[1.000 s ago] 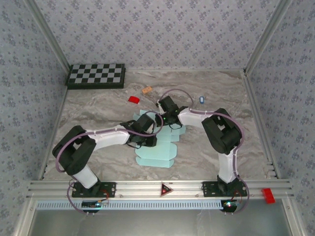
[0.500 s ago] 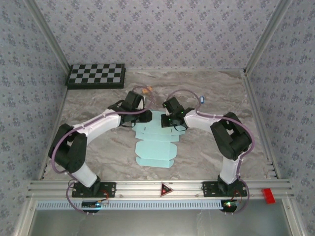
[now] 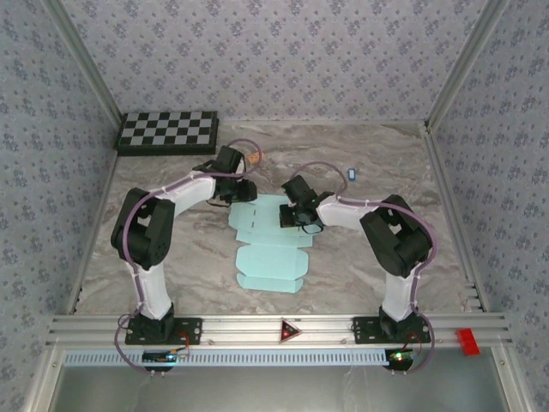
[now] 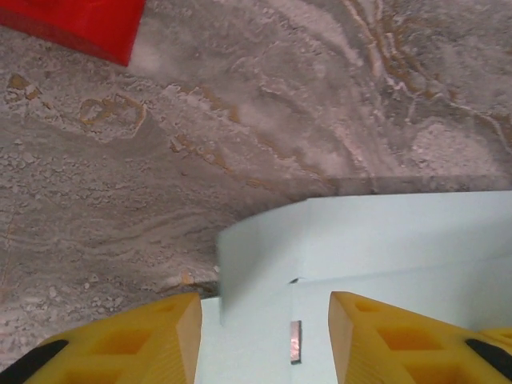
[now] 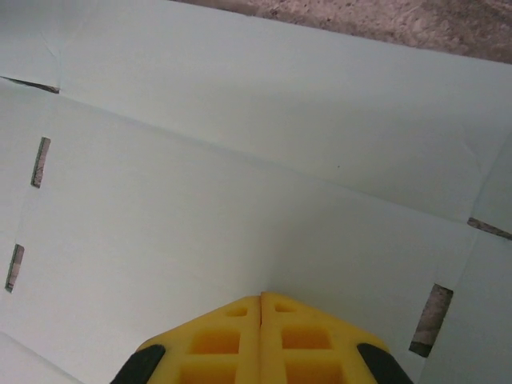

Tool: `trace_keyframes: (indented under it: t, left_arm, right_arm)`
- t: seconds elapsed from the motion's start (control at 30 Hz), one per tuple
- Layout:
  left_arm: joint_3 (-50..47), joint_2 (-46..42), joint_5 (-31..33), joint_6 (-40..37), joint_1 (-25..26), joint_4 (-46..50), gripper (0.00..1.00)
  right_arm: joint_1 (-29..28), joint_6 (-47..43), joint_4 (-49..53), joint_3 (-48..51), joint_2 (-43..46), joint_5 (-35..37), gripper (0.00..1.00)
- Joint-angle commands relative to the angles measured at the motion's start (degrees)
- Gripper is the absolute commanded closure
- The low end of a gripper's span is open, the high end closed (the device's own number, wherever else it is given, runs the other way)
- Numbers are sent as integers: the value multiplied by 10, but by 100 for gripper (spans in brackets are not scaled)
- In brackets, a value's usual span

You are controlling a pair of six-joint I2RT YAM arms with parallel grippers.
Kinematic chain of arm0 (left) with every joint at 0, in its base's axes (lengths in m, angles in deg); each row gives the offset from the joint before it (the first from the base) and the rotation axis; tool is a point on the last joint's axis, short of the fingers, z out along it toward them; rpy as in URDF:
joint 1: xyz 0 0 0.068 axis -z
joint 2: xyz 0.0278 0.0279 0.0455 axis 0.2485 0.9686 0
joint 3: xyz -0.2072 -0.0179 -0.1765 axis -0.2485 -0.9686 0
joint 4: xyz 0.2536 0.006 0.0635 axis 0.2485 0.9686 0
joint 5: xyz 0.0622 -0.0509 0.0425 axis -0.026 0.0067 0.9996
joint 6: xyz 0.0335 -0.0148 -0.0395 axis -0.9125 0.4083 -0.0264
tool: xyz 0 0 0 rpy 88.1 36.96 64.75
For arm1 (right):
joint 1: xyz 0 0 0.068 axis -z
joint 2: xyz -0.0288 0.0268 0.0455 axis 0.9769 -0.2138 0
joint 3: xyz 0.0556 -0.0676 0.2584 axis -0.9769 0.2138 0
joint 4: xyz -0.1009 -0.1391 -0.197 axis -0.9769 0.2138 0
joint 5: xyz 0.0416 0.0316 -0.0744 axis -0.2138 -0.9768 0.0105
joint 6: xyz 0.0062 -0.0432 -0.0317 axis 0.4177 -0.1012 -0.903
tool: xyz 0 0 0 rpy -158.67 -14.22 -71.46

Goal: Fold the paper box

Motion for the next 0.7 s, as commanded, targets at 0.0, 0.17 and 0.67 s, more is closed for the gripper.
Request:
trace_keyframes:
  t: [0.0,0.17,0.67]
  left_arm:
    - [34,18,-11,-12,-6,20,54]
    - [43,34,-24,-17,-7,21,54]
    - [52,14,-85,-21,-8,13,59]
  right_arm:
    - [-2,15,20,7,-10,22,99]
    - [-2,20,20,11,-14,24,100]
    - [-3,21,10,15,-16,14,100]
